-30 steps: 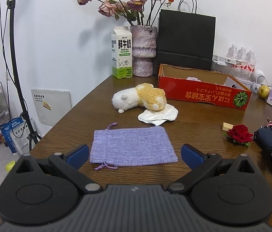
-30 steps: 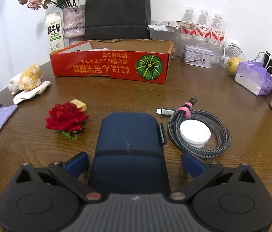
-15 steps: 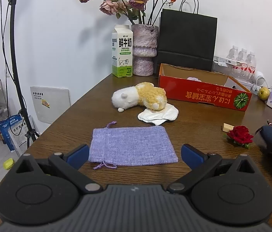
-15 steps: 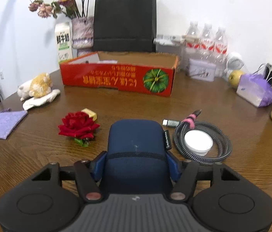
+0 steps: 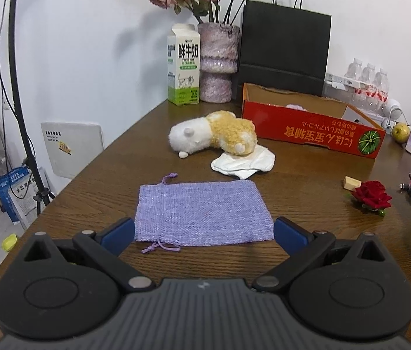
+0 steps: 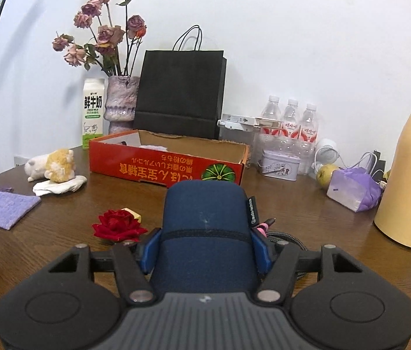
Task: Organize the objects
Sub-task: 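Lift the navy case with the right gripper while the left gripper grasps the lavender pouch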
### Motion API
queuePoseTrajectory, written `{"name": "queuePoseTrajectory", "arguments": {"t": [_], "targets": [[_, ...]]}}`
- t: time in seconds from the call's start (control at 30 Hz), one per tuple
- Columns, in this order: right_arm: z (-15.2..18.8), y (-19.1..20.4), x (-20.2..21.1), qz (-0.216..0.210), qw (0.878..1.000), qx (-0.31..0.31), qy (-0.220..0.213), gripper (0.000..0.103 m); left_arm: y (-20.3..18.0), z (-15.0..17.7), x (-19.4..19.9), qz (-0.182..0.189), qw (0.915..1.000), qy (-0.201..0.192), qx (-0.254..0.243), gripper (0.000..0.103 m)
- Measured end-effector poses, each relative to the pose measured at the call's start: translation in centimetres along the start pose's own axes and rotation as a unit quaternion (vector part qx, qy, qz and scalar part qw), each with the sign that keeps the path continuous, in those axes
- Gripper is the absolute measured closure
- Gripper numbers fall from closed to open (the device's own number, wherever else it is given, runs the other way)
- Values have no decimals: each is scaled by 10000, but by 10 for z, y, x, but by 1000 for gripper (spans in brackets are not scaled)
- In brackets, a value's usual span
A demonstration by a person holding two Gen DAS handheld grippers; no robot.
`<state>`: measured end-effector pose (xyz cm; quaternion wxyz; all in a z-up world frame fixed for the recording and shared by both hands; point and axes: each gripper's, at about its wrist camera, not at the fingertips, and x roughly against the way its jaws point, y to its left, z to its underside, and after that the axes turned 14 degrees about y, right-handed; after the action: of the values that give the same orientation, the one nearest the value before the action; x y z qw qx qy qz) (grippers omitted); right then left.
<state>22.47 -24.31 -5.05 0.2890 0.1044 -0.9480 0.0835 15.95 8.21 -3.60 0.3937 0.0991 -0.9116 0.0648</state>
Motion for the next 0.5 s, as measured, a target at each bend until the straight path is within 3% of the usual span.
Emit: {"name": "queuePoseTrajectory", "arguments": {"t": [0.5], "targets": [[1, -4, -4, 165, 9995, -239, 85, 41, 13, -32, -53, 98, 9980, 601, -170, 0]]}}
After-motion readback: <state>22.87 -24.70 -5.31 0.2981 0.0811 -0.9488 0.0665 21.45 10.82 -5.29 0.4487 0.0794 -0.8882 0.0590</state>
